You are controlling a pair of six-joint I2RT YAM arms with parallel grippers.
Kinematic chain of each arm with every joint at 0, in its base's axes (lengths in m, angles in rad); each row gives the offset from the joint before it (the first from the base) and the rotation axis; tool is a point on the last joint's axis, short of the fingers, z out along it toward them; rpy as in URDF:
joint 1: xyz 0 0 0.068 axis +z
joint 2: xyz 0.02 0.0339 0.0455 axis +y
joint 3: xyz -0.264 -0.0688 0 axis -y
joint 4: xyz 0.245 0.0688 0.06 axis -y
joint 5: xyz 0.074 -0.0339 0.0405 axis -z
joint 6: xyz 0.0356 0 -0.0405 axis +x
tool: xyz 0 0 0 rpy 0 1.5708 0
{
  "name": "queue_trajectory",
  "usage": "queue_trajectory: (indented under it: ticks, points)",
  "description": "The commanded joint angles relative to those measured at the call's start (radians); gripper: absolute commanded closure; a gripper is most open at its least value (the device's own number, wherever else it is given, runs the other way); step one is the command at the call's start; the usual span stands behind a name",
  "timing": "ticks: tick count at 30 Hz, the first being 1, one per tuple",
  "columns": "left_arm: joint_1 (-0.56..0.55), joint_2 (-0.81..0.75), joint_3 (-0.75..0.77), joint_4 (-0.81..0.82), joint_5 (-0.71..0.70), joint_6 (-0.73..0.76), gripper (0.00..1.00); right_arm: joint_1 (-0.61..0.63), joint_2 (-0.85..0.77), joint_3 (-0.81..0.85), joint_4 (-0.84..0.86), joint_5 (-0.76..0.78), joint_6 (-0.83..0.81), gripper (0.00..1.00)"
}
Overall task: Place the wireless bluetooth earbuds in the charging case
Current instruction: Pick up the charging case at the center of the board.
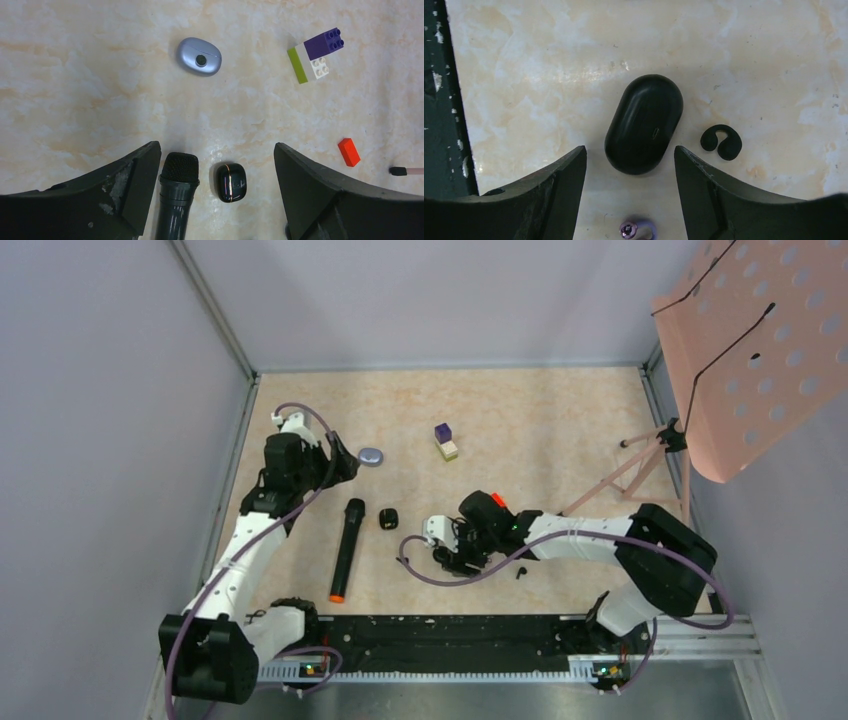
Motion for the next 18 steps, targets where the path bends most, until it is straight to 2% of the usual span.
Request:
queue_trajectory:
  ticks: [1,5,9,10,12,15,18]
  points:
    - [0.005,-0.043,-0.016,0.035,0.009,-0.012,0.11,0.012,0.048,0.018,0.078,0.03,0.043,0.36]
    - [0.005,-0.047,-0.016,0.027,0.017,-0.013,0.11,0.011,0.082,0.037,0.098,0.049,0.1,0.37]
    - [0.005,-0.038,-0.027,0.049,0.051,-0.015,0.12,0.01,0.084,0.043,0.094,0.087,0.114,0.62]
    - [0.004,-0.032,-0.03,0.06,0.071,-0.01,0.12,0.007,0.073,0.046,0.084,0.097,0.113,0.66]
    - [0.001,-0.025,-0.049,0.111,0.13,0.02,0.13,-0.025,0.045,0.082,0.029,0.075,0.119,0.67]
    - [-0.025,-0.049,-0.082,0.224,0.244,0.153,0.1,-0.155,0.016,0.219,-0.133,-0.101,0.15,0.71]
    - [-0.11,-0.094,-0.092,0.309,0.39,0.458,0.1,-0.268,0.023,0.392,-0.313,-0.299,0.112,0.76]
